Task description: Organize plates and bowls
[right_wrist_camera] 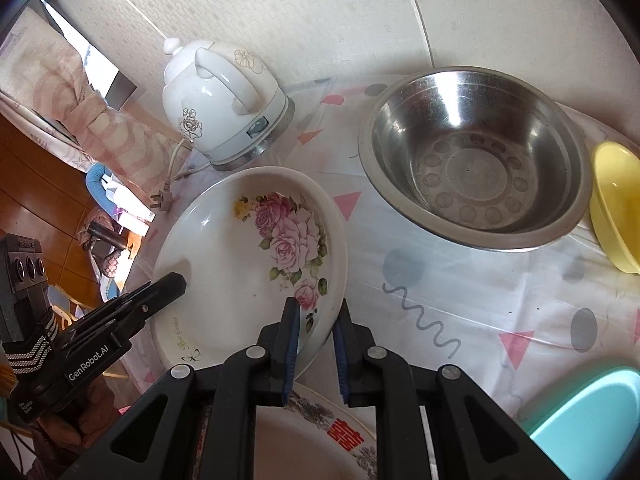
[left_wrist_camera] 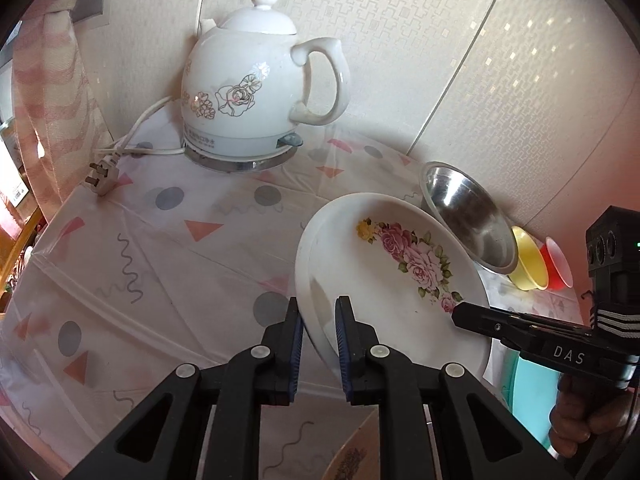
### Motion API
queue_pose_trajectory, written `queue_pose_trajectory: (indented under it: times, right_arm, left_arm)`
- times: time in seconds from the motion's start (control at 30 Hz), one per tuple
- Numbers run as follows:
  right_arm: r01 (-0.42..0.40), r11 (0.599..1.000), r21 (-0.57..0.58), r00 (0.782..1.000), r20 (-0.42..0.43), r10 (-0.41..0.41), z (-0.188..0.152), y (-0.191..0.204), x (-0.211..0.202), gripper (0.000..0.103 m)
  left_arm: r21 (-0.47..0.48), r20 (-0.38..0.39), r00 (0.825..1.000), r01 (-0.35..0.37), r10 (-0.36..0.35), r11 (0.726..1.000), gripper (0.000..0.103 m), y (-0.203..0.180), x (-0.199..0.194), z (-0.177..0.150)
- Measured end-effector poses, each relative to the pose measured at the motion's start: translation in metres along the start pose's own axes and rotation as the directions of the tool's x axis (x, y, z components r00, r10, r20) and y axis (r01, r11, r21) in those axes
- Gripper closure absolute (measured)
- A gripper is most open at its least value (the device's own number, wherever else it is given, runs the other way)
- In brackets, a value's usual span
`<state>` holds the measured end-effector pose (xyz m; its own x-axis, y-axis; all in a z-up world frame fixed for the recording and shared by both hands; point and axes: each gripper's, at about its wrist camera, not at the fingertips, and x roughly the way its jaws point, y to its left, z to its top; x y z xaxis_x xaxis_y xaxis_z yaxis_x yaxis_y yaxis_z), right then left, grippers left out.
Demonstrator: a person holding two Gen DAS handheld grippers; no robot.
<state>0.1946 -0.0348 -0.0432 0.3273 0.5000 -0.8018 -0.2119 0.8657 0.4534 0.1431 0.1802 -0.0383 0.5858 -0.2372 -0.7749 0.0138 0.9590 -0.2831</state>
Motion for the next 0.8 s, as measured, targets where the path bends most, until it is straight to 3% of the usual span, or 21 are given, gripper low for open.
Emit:
queue_pose_trajectory:
  times: [0.3, 0.8]
  right_arm:
    - [0.007, 0.999, 0.037, 0.999, 0.048, -0.009, -0.033, -0.024, -0.051, 0.087]
    - [0.046, 0.979, 0.197, 0.994, 0.089, -0.065, -0.099, -0.099, -0.112, 0.087]
  left_arm:
    - [0.065, 0.019, 0.997, 0.067, -0.068, 0.996, 0.087, -0.051, -0.023, -0.023]
    - [0.243, -0.063, 0.99, 0.141, -0.129, 0.96, 0.085, -0.152, -0.016, -0.065]
